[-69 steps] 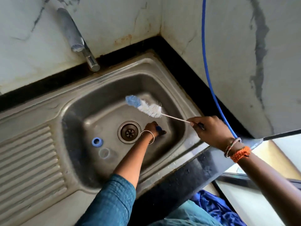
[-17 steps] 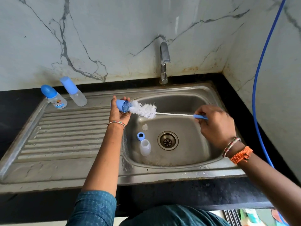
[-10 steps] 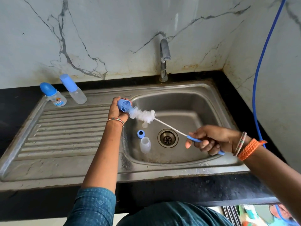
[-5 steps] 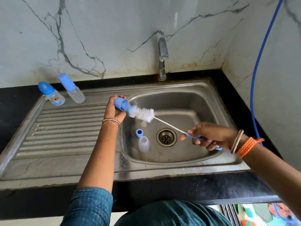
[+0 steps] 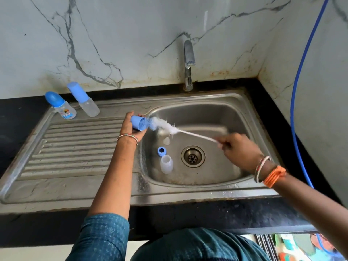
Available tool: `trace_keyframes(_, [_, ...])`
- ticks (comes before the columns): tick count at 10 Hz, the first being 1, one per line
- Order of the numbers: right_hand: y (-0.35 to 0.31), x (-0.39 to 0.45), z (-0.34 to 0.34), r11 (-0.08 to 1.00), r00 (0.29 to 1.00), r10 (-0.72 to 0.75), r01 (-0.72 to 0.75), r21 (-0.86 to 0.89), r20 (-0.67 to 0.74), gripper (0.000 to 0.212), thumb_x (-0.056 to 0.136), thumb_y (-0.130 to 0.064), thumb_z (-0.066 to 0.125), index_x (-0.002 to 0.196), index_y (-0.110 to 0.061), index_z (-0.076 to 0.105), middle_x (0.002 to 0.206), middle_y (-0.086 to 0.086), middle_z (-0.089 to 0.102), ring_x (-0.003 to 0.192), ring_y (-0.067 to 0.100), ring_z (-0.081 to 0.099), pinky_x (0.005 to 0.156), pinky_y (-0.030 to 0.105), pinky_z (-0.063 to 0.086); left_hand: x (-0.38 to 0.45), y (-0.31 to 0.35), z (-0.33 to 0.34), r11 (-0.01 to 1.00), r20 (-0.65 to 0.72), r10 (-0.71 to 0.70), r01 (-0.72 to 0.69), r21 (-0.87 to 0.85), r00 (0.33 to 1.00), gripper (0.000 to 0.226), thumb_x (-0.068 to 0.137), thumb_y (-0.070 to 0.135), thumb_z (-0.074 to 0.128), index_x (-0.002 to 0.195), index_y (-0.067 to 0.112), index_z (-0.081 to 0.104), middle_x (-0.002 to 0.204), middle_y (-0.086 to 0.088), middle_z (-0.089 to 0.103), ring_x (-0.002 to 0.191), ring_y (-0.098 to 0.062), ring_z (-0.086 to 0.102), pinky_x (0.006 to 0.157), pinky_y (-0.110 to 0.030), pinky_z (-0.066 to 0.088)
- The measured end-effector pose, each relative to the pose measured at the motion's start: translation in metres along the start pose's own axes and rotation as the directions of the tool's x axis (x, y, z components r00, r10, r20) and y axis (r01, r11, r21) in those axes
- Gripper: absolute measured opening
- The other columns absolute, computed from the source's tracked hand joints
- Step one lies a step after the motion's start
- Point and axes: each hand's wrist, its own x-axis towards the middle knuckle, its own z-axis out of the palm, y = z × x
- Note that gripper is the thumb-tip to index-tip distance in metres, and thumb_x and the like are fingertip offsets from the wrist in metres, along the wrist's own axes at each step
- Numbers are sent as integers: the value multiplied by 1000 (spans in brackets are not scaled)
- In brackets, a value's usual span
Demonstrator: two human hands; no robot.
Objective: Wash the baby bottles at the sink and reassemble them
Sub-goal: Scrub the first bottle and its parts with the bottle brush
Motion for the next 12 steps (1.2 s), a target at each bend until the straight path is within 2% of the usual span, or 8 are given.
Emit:
trace_keyframes(1, [-2, -7, 3, 759, 778, -514, 218, -613, -360, 52, 77, 1, 56, 119, -27, 68, 73, 3, 62, 58, 26, 59, 45, 25, 37, -1, -4, 0, 996, -45, -42, 46, 75, 998, 25, 90, 27, 57, 80, 5, 51, 77, -12, 55, 73, -23, 56, 74, -37, 54])
trace_keyframes(3, [5, 6, -2, 637, 830, 134, -490, 595, 541, 34, 95, -8, 46, 117, -23, 67, 60, 0, 55, 38, 8, 34, 34, 14, 26, -7, 2, -4, 1000, 200, 10, -8, -7, 980, 14, 94, 20, 53, 83, 12, 52, 66, -2, 63, 64, -14, 64, 68, -29, 58])
trace_keyframes(4, [19, 8, 8, 673, 897, 93, -377, 636, 433, 33, 95, -5, 50, 121, -20, 66, 56, -6, 53, 41, 8, 36, 37, 18, 31, -6, 5, -7, 1000, 168, -19, 17, 13, 986, 22, 91, 30, 59, 97, 10, 54, 85, -7, 67, 79, -19, 68, 76, -37, 57])
trace_keyframes(6, [6, -7, 13, 774, 766, -542, 296, -559, -345, 60, 66, 3, 75, 117, -29, 68, 71, 0, 64, 54, 24, 59, 40, 24, 37, 3, 5, -10, 994, -3, -5, 5, 111, 1000, 31, 93, 28, 55, 68, 12, 47, 50, -1, 59, 47, -13, 58, 58, -26, 52])
trace_keyframes(7, [-2, -5, 6, 982, 996, -73, 81, 168, -55, 46, 81, -1, 63, 118, -29, 68, 69, 0, 67, 50, 18, 56, 42, 21, 39, 3, 6, -7, 1000, 37, 25, -25, -6, 999, 30, 90, 12, 54, 61, 14, 46, 52, 1, 53, 47, -11, 53, 56, -22, 50])
trace_keyframes(8, [4, 2, 4, 508, 842, 108, -504, 699, 529, 35, 94, -2, 49, 117, -21, 67, 59, 0, 54, 39, 5, 31, 35, 13, 22, 1, 5, -4, 997, 118, 49, -41, -68, 992, 28, 88, 12, 57, 61, 12, 51, 56, 0, 54, 51, -12, 55, 65, -28, 51])
trace_keyframes(10, [3, -11, 10, 911, 874, -322, 181, -372, -363, 50, 79, -2, 57, 113, -36, 69, 69, -2, 64, 54, 22, 60, 43, 23, 37, 3, -1, -6, 991, -40, -81, 84, 99, 996, 24, 90, 29, 60, 83, 8, 50, 75, -4, 57, 69, -18, 59, 71, -33, 52])
trace_keyframes(12, [-3, 4, 0, 626, 848, 159, -482, 613, 505, 35, 96, -4, 47, 117, -25, 66, 59, -1, 55, 38, 5, 30, 34, 13, 23, -2, -3, -5, 1000, 66, 10, -10, -8, 998, 20, 89, 13, 58, 70, 13, 50, 69, 0, 52, 62, -12, 54, 69, -25, 51])
